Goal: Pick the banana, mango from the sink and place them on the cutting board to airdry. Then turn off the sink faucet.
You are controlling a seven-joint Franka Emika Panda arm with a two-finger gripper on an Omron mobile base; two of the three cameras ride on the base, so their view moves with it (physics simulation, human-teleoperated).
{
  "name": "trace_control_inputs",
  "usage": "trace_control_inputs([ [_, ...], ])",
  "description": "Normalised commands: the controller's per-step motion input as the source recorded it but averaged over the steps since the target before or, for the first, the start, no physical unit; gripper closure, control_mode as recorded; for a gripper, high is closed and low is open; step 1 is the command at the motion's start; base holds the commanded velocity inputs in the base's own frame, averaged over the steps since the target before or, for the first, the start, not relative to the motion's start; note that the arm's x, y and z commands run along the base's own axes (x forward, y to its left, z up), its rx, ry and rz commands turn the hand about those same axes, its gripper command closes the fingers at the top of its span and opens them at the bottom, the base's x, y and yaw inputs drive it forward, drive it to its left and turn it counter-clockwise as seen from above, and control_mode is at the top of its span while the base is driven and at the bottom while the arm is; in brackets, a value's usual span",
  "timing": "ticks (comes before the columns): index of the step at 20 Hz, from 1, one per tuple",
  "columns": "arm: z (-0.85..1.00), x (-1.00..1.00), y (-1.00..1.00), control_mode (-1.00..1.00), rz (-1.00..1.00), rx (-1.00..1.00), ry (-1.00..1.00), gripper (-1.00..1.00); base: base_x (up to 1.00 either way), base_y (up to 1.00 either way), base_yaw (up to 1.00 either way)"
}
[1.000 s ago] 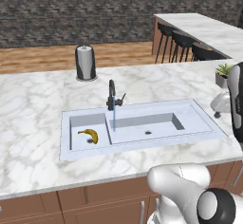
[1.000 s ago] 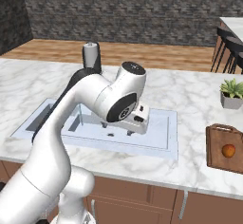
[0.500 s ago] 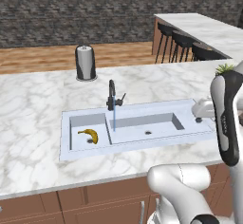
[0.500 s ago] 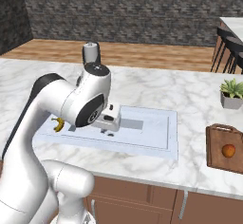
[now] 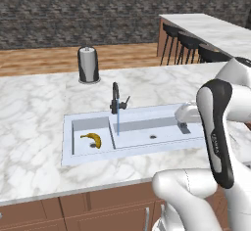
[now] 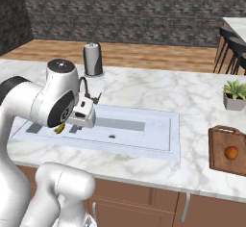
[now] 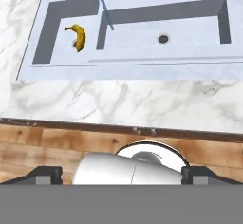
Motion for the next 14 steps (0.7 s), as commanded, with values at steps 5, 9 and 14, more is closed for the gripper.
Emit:
trace_control_inputs([
  [5,-0.09,-0.01,0.55,-1.0,0.0,-0.02,-0.06,-1.0,0.0,0.0,0.0],
  [9,0.04,0.0,0.57,-1.0,0.0,-0.04,-0.03,-1.0,0.0,0.0,0.0],
  [14,0.13,0.0,0.53,-1.0,0.0,-0.05,-0.02,-1.0,0.0,0.0,0.0],
])
